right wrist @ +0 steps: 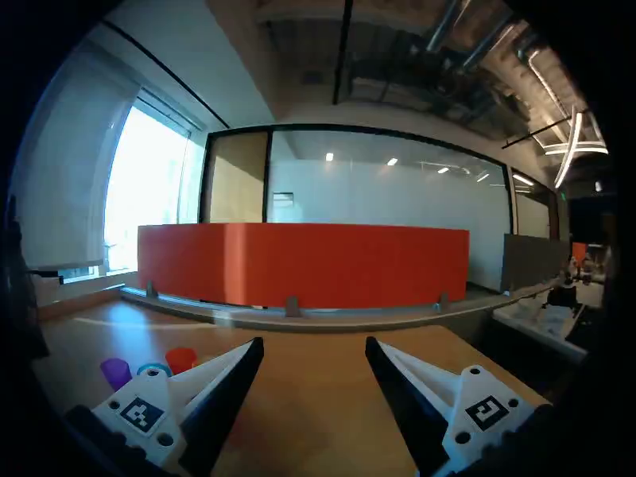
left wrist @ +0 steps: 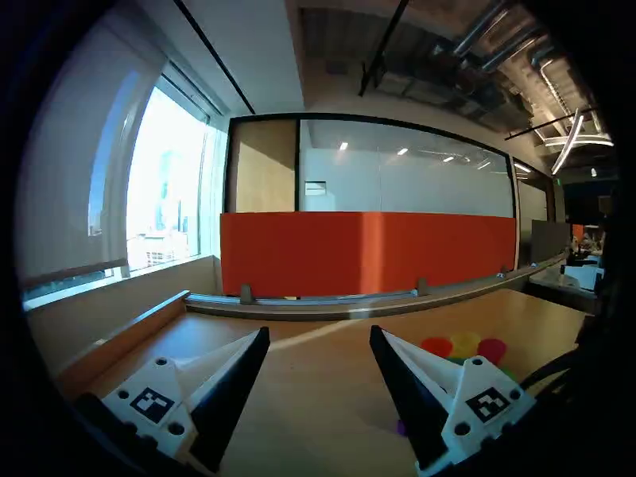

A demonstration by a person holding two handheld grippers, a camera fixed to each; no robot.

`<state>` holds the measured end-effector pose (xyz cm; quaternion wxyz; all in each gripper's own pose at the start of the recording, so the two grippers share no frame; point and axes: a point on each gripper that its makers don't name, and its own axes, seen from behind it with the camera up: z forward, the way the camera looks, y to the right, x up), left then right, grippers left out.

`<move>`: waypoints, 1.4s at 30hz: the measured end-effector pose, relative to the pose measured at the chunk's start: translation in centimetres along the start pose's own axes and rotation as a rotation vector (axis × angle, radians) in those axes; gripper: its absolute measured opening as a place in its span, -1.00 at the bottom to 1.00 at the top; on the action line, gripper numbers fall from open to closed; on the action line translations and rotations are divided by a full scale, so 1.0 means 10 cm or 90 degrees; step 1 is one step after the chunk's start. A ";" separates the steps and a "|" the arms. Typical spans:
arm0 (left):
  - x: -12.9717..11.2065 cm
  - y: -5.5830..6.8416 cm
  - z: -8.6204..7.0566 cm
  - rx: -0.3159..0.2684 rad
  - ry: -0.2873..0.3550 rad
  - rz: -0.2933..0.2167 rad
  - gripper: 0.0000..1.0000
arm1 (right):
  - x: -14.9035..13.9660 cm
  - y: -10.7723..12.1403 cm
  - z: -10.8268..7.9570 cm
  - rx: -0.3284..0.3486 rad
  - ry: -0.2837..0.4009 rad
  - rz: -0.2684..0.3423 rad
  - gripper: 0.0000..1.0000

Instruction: Pour water

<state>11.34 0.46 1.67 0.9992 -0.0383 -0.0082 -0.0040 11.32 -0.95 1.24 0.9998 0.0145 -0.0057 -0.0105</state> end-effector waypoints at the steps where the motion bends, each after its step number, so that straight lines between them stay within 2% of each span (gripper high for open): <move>1: 0.05 0.00 0.01 -0.001 0.001 -0.001 0.87 | 0.04 -0.01 0.00 0.003 0.001 0.002 0.98; 11: 0.43 -0.01 0.08 -0.006 0.002 0.010 0.87 | 0.39 -0.04 0.05 0.013 -0.011 0.012 0.98; 17: 0.48 0.02 0.08 -0.022 -0.004 -0.015 0.87 | 0.46 -0.06 0.05 0.014 -0.010 0.013 0.98; 23: 0.50 0.07 0.08 -0.046 -0.011 -0.038 0.87 | 0.41 -0.10 0.05 0.031 -0.028 0.015 0.98; 29: 0.56 0.10 0.06 -0.068 -0.012 -0.025 0.87 | 0.48 -0.19 0.06 0.068 -0.026 0.015 0.98; 35: 0.61 0.24 0.01 -0.110 -0.012 0.006 0.87 | 0.53 -0.31 0.06 0.121 -0.025 0.020 0.98; 42: 0.64 0.40 -0.02 -0.157 -0.018 -0.024 0.87 | 0.62 -0.51 0.03 0.192 -0.024 0.014 0.99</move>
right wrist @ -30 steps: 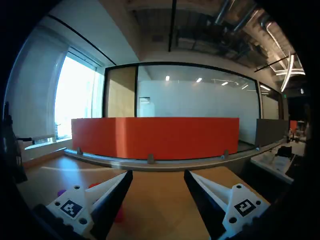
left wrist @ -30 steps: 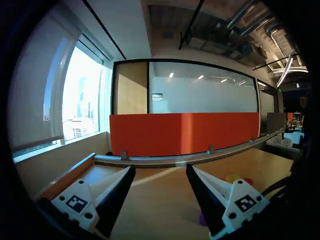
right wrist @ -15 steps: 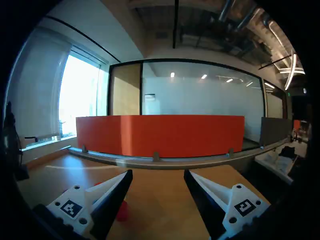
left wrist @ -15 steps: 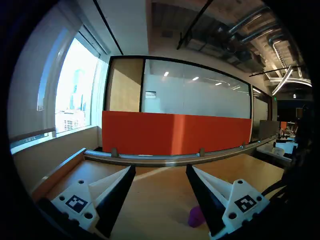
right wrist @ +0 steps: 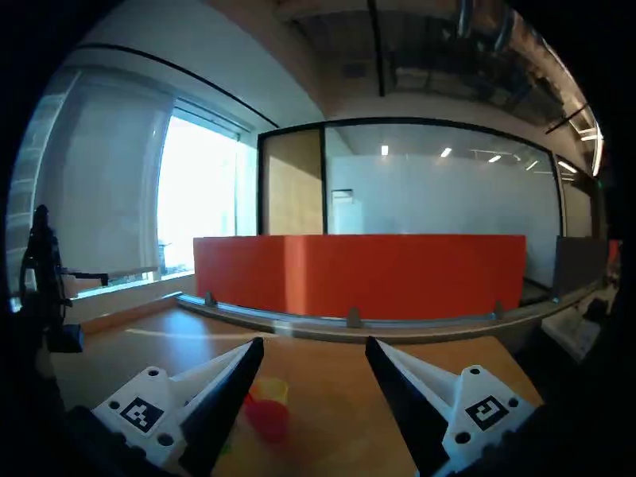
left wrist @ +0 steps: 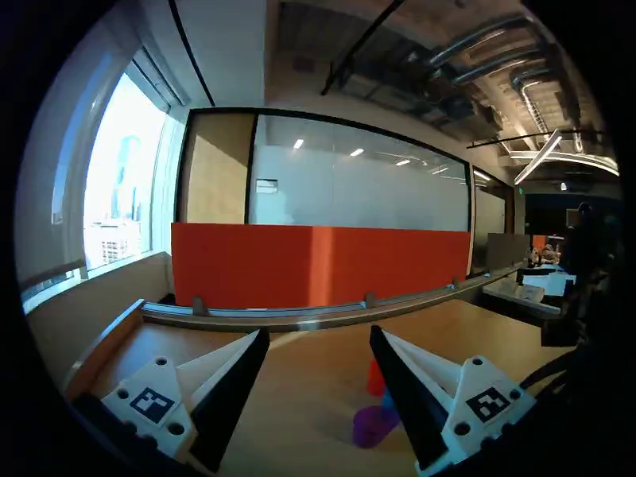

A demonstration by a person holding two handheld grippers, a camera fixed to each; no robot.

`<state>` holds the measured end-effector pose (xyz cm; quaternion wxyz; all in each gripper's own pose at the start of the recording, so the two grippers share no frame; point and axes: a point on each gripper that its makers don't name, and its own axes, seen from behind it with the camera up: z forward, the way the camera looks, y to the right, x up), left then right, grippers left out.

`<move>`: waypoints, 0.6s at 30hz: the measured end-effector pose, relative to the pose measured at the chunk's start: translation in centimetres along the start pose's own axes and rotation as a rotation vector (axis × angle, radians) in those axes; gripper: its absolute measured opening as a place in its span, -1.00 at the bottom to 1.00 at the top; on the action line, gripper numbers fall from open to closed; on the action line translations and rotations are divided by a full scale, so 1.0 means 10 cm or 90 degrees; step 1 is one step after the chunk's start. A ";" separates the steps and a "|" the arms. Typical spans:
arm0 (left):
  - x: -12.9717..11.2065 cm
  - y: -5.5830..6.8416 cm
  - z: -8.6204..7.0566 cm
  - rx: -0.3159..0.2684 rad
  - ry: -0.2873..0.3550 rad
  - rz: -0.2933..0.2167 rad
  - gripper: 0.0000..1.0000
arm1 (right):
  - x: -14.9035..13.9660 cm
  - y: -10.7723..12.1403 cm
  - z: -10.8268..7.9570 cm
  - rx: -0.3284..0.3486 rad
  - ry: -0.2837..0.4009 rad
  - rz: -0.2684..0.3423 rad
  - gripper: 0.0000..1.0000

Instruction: Pour water

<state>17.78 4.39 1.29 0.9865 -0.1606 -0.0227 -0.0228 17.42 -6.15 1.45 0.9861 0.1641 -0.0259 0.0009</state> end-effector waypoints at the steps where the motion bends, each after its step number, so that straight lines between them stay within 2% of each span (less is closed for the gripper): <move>1: 0.01 0.02 0.00 -0.007 -0.001 -0.002 0.87 | 0.02 -0.04 0.00 0.012 0.001 -0.003 0.99; 5: 0.08 0.09 0.00 -0.031 0.004 0.005 0.87 | 0.11 -0.22 -0.01 0.061 0.004 -0.011 0.98; 11: 0.19 0.24 -0.03 -0.076 0.017 0.007 0.87 | 0.20 -0.48 -0.03 0.127 0.008 0.002 0.98; 18: 0.23 0.32 -0.03 -0.110 0.016 0.004 0.87 | 0.16 -0.58 -0.02 0.157 -0.005 -0.006 0.98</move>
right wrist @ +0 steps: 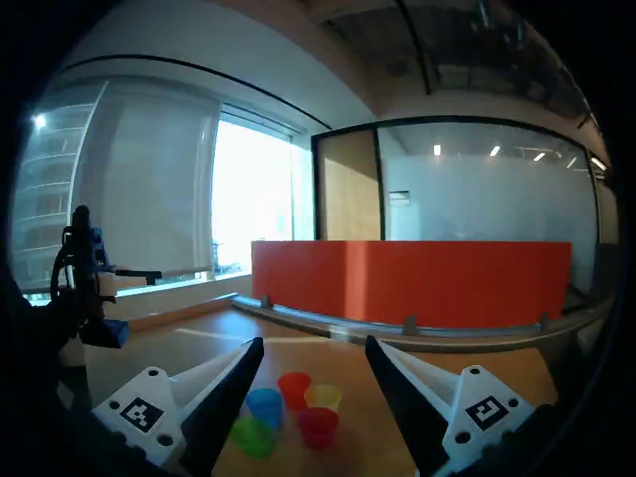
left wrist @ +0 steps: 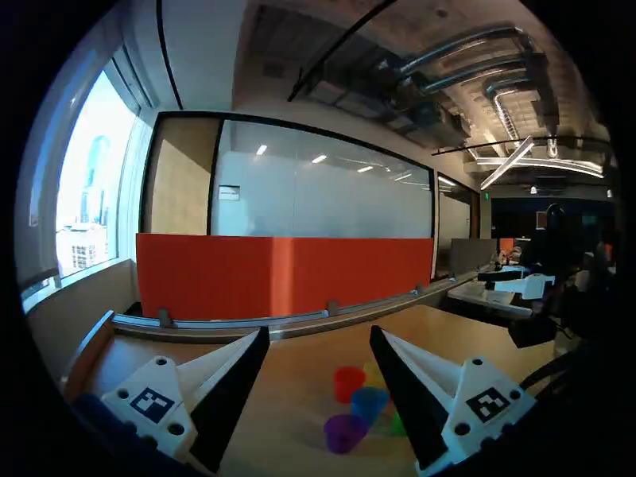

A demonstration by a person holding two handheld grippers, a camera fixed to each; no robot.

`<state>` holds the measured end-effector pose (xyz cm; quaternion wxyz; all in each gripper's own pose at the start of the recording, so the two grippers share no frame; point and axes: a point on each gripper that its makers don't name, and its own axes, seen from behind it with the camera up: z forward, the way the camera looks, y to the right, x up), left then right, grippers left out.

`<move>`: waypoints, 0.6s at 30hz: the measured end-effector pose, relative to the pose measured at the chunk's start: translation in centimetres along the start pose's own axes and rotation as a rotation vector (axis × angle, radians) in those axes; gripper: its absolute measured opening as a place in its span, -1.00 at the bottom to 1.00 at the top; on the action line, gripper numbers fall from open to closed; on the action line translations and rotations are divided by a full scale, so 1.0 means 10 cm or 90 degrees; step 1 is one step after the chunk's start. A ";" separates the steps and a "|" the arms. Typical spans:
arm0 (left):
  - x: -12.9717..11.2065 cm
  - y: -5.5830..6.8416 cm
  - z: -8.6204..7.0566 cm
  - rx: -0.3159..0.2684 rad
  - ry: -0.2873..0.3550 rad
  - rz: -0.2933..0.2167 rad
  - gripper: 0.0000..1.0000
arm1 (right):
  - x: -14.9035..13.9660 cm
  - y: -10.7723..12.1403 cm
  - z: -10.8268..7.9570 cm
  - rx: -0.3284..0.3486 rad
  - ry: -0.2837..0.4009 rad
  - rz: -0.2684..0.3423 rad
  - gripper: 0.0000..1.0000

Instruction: Pour water

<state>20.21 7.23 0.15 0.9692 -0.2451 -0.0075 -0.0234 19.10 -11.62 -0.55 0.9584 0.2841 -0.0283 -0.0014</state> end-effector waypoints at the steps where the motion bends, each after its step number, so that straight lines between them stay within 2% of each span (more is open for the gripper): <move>1: 0.00 0.01 0.00 -0.004 -0.001 0.002 0.87 | -0.02 -0.02 0.01 0.005 -0.004 -0.005 0.98; 8: -0.07 0.02 0.03 -0.023 -0.019 0.014 0.87 | -0.12 -0.14 0.07 0.036 -0.034 -0.039 0.98; 18: -0.25 0.02 0.11 -0.059 -0.065 0.032 0.87 | -0.34 -0.24 0.08 0.088 -0.089 -0.080 0.99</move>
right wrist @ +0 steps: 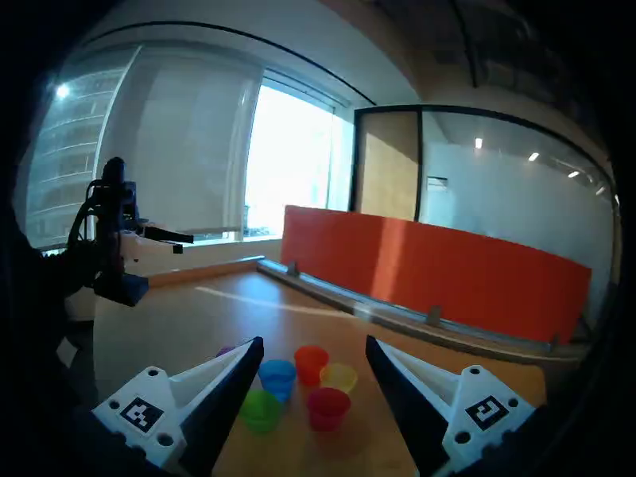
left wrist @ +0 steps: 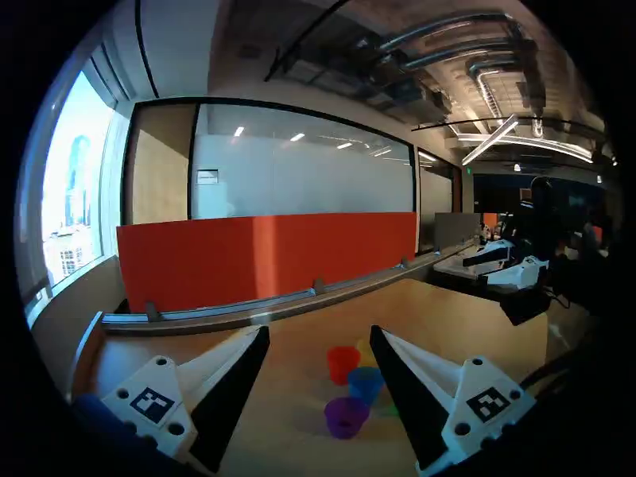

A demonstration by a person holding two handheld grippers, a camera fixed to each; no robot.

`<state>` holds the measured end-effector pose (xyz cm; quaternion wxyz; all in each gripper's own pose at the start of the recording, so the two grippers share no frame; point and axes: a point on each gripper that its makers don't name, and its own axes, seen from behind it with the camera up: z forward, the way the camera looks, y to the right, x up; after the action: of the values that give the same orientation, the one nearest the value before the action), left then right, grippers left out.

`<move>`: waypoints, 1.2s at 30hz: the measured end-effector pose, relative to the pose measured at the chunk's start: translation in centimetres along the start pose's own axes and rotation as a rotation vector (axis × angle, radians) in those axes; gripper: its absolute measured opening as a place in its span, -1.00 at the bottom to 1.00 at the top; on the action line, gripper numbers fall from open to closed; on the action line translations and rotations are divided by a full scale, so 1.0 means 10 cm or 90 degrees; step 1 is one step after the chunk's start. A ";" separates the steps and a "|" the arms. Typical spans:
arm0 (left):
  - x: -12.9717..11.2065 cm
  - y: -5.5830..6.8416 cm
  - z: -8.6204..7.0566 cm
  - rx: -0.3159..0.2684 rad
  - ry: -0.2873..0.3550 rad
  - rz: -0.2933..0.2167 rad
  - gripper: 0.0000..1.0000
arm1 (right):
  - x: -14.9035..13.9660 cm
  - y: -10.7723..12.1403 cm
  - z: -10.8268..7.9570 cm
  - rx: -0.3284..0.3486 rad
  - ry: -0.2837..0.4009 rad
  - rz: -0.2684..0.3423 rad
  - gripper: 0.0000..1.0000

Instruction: Pour water

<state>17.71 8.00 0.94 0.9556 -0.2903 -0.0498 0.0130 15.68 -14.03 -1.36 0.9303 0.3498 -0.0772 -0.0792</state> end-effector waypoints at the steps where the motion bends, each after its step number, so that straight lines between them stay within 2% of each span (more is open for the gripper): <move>1: -0.02 0.01 0.01 -0.006 -0.004 0.001 0.87 | -0.03 -0.01 0.00 0.006 -0.006 -0.003 0.99; 8: -0.08 0.05 0.06 -0.039 -0.029 0.004 0.87 | -0.14 -0.05 0.04 0.029 -0.036 -0.012 0.98; 14: -0.17 0.04 0.09 -0.055 -0.054 0.019 0.87 | -0.20 -0.11 0.09 0.053 -0.057 -0.019 0.99; 20: -0.21 0.06 0.11 -0.074 -0.053 0.020 0.87 | -0.28 -0.17 0.14 0.073 -0.077 -0.031 0.99; 29: -0.26 0.05 0.16 -0.080 -0.063 0.058 0.87 | -0.52 -0.25 0.21 0.101 -0.112 -0.036 0.99; 36: -0.30 0.08 0.20 -0.093 -0.070 0.061 0.87 | -0.75 -0.30 0.30 0.112 -0.138 -0.045 0.99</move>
<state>14.52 9.68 1.90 0.9259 -0.3602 -0.0891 0.0712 7.49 -16.69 -1.79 0.8788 0.4222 -0.1712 -0.1421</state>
